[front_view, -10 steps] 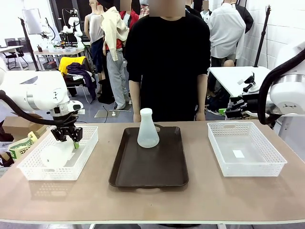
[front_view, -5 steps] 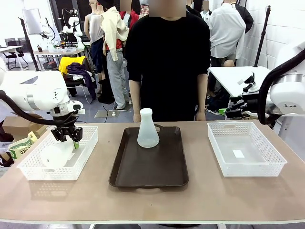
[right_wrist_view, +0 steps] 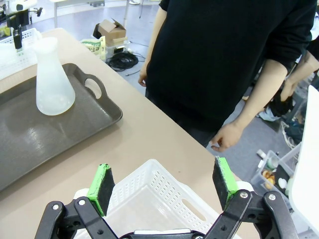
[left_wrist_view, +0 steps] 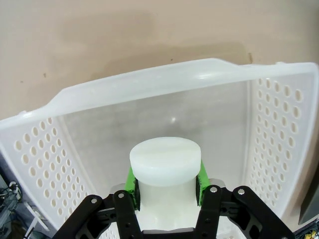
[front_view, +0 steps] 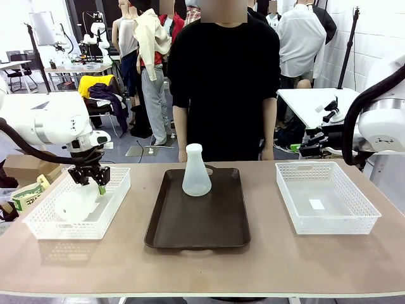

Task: Prepare the laboratory tools.
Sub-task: Place the picked Big flask upright in the Handle tray as directed by the person.

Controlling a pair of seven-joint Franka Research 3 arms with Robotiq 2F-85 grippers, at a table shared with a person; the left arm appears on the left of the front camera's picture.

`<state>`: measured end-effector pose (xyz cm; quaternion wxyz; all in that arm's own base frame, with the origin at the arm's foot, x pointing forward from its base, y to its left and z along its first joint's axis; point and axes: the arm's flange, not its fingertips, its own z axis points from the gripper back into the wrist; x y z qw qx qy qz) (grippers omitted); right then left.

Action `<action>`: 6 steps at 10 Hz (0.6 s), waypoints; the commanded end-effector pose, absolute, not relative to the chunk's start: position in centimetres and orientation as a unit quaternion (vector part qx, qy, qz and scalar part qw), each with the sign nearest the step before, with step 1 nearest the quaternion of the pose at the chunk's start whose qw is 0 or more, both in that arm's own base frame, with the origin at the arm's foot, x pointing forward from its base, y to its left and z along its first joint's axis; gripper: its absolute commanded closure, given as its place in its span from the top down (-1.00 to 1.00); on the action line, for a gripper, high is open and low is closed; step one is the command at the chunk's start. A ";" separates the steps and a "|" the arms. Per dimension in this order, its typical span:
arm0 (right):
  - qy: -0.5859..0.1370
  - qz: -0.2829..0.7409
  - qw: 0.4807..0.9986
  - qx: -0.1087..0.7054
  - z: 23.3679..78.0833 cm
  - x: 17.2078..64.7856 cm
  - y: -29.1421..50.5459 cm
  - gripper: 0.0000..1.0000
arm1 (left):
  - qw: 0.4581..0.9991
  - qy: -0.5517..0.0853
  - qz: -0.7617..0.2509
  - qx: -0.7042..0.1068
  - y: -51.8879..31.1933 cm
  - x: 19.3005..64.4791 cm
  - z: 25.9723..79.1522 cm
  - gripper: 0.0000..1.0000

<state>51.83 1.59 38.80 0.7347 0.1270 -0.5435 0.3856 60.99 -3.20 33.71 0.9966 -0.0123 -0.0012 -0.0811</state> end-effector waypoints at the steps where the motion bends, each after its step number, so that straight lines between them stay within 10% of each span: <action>1: -0.539 0.385 0.737 0.130 39.0 51.8 1.6 1.00 | 0.996 -0.035 -0.086 -0.017 -3.3 58.6 37.1 -1.00; 6: -0.539 0.385 0.737 0.130 39.0 51.8 1.6 1.00 | 0.984 -0.126 -0.122 -0.011 -4.0 53.8 46.1 -1.00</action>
